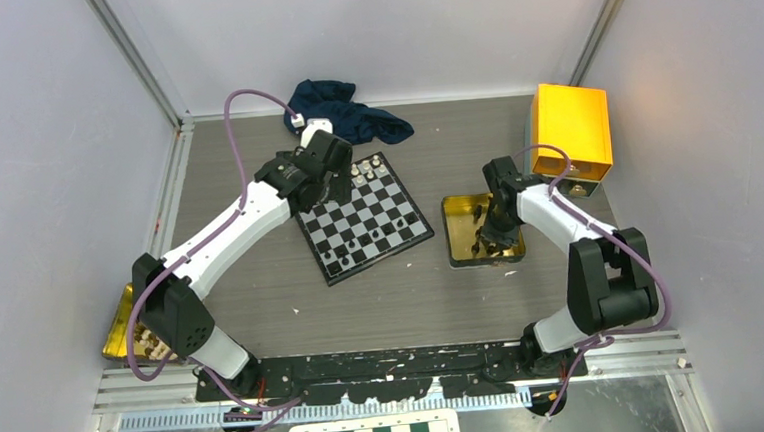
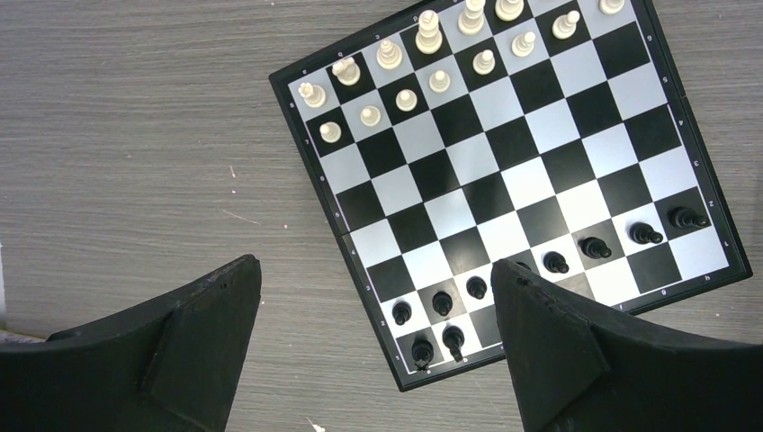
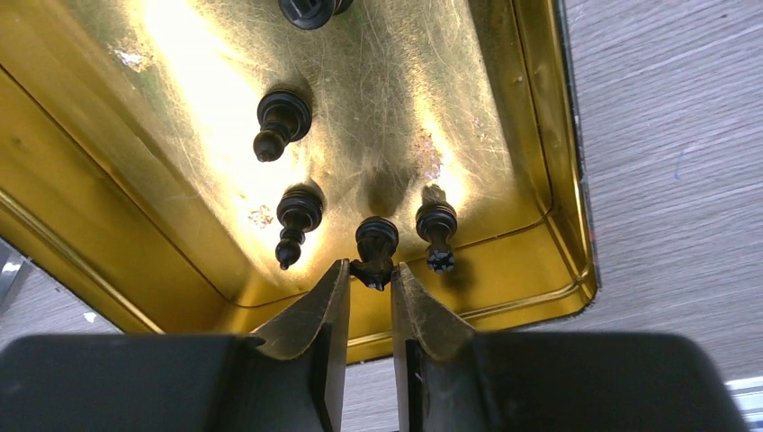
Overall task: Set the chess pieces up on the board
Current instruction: Pick up the chess piece from the storage box, then place the chess piece on the chessboard.
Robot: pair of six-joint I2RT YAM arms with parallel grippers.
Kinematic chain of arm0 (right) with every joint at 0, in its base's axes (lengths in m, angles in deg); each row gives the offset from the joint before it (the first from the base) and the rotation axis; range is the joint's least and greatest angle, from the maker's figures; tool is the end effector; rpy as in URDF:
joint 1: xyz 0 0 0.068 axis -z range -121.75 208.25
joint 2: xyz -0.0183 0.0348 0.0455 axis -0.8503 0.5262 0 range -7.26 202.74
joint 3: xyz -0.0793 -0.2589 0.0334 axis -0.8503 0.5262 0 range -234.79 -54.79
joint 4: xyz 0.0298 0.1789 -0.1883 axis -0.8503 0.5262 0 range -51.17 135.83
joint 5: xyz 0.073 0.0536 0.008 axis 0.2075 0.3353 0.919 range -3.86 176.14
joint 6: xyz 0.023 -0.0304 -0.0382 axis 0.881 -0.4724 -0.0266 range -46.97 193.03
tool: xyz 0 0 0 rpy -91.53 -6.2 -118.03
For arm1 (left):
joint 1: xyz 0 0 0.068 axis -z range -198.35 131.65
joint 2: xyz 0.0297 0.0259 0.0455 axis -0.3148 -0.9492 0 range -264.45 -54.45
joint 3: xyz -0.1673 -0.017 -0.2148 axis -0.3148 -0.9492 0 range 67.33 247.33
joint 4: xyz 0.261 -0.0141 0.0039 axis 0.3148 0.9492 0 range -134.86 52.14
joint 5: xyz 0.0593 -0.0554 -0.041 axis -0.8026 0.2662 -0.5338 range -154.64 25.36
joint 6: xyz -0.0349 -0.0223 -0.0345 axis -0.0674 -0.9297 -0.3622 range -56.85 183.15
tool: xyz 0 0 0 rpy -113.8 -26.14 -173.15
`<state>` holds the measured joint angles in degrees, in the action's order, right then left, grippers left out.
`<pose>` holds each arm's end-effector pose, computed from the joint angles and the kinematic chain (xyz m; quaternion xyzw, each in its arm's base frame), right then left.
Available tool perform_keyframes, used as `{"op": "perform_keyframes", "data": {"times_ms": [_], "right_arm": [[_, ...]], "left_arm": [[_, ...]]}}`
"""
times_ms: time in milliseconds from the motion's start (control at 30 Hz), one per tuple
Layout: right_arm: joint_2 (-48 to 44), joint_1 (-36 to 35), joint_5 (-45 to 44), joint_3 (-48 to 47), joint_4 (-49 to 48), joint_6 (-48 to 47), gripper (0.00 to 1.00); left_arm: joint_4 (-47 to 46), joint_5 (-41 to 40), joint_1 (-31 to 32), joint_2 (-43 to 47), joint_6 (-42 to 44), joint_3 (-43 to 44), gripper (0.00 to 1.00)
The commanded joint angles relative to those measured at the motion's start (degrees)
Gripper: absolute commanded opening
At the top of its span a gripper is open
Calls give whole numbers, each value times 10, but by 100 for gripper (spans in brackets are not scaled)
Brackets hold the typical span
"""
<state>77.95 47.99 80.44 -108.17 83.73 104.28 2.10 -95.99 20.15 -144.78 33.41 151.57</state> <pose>0.2592 0.0434 0.1917 0.1864 0.9744 -0.0053 0.1254 0.2731 -0.1935 0.3277 -0.0156 0.9170 0.0410 0.3964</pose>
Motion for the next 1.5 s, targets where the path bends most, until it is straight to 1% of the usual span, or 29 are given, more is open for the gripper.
{"op": "perform_keyframes", "data": {"times_ms": [0,333,700,800,900,1200,1467], "right_arm": [[-30,4,-14,-37,12,-15,1],[-38,3,-26,-95,45,-35,1],[-54,-7,-3,-159,87,-36,1],[-53,-25,0,-181,98,-34,1],[-44,-61,-7,-203,103,-25,1],[21,-158,-24,-257,82,23,1],[89,-200,-18,-283,55,65,0]], "left_arm": [[-14,-4,-3,12,-3,24,100],[-15,-7,-3,18,-3,23,100],[-14,-13,-3,38,-3,17,100],[-15,-16,-3,46,-2,12,100],[-16,-18,-3,57,-3,4,100],[-9,-29,-3,98,-3,-18,100],[-4,-26,-3,126,-3,-34,100]]}}
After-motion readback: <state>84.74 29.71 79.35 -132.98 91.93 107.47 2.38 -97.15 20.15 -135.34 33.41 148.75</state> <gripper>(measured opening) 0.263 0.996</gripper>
